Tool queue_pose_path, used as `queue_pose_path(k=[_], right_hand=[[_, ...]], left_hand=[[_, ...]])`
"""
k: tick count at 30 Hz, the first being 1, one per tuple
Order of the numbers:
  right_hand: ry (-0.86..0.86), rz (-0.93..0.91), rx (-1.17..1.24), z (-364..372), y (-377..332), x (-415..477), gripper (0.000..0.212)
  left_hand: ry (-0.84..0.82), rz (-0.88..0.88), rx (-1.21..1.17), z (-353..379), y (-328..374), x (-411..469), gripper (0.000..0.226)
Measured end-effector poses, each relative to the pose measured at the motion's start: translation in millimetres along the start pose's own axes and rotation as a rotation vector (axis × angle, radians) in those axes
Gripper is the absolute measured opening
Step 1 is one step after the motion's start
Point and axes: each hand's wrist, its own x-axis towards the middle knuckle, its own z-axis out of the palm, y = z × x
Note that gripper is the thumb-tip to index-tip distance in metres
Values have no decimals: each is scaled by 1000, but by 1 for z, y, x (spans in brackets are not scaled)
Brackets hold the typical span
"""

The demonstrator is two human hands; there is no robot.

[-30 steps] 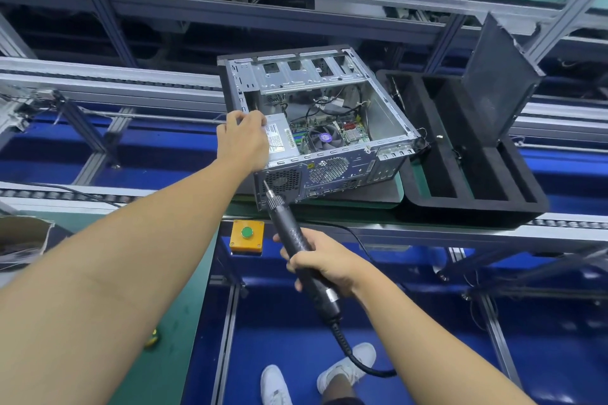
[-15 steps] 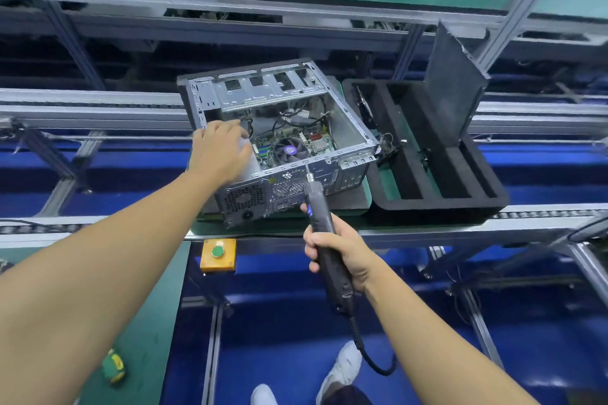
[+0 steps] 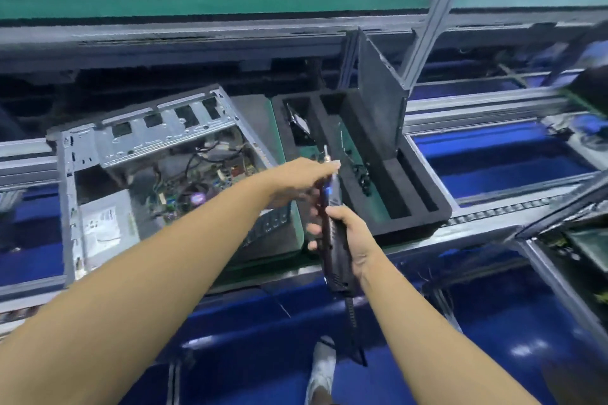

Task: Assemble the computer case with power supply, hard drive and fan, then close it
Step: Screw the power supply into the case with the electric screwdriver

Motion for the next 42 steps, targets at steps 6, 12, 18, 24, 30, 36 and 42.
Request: queue_pose_path(k=[6, 12, 18, 24, 30, 36, 42], right_hand=[[-30, 11, 24, -38, -74, 36, 22], [165, 35, -595, -75, -113, 72, 35], [121, 23, -821, -110, -109, 93, 37], [110, 91, -713, -141, -98, 107, 27], [135, 88, -651, -164, -87, 114, 26], [138, 131, -655, -179, -77, 117, 23], [118, 160, -640, -182, -80, 119, 21]], left_hand=[[-176, -66, -277, 9, 28, 71, 30], [192, -115, -329, 22, 33, 132, 26], [322, -183, -162, 24, 5, 169, 45], [414, -349, 146, 17, -49, 189, 30], [-114, -296, 1448, 39, -103, 193, 13], [-167, -279, 1728, 56, -115, 206, 10], [-169, -316, 1721, 73, -129, 211, 7]])
